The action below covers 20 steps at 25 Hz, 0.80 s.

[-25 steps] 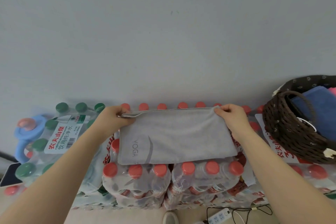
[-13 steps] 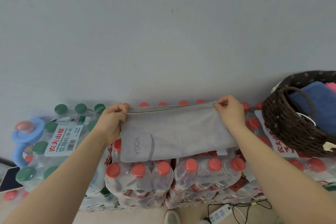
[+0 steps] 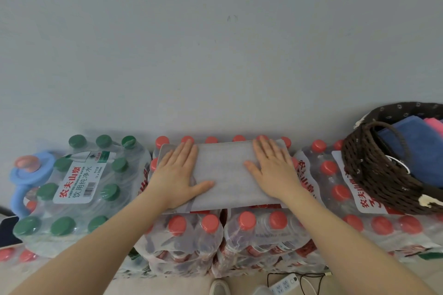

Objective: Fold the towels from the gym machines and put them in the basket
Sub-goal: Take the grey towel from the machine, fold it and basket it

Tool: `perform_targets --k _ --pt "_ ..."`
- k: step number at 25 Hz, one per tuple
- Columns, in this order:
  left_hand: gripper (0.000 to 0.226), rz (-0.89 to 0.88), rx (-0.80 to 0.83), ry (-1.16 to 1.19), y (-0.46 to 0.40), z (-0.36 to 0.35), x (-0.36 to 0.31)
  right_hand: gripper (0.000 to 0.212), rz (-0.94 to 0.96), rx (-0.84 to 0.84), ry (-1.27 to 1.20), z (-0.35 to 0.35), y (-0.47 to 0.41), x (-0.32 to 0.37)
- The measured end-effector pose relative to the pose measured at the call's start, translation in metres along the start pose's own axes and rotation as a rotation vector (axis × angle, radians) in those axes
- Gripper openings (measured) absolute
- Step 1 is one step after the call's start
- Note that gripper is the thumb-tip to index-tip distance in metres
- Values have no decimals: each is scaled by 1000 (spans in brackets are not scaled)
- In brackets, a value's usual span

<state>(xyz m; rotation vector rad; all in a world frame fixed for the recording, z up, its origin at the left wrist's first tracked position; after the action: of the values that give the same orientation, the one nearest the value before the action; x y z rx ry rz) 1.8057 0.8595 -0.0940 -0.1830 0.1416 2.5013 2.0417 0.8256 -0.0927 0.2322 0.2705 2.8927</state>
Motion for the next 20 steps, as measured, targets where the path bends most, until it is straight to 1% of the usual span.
perform_targets --k 2,4,6,7,8,10,12,13,15,17,18,20 --pt "138 22 43 1 9 6 6 65 -176 -25 -87 3 4 -21" --pt "141 50 59 -4 8 9 6 65 -359 -14 -288 1 6 -37" --pt "140 100 39 16 0 11 -4 58 -449 -17 -445 2 9 -45" --pt "135 95 20 30 -6 11 -11 55 -453 -43 -473 4 11 -47" --pt "131 51 0 43 -13 12 -21 51 -445 -75 -475 6 12 -46" --pt "126 -117 -12 48 -28 11 -46 42 -407 -120 -440 12 15 -40" --pt "114 -247 25 64 -40 7 -71 41 -396 -78 -365 16 15 -32" --pt "107 -271 42 71 -45 5 -81 44 -406 -31 -322 18 14 -29" --pt "104 -278 58 63 -51 0 -92 44 -413 16 -294 23 10 -32" --pt "99 -283 65 49 -56 -4 -101 32 -390 -42 -365 30 8 -44" --pt "92 -292 70 46 -58 -5 -105 26 -389 -62 -445 32 6 -53" --pt "79 -308 86 35 -65 -4 -116 23 -490 -10 -700 38 6 -75"
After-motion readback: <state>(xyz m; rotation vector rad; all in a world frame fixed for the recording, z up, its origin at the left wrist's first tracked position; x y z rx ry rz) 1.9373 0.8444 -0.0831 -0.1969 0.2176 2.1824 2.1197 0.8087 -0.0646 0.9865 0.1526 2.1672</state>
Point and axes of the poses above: each hand's wrist, its own y-axis away from the middle knuckle, its own z-axis out of the back of the hand, x = y × z, the point moved 1 cm from there along -y, towards the middle knuckle, and after that the axes turned 8 degrees about -z, right-handed, at the moved point
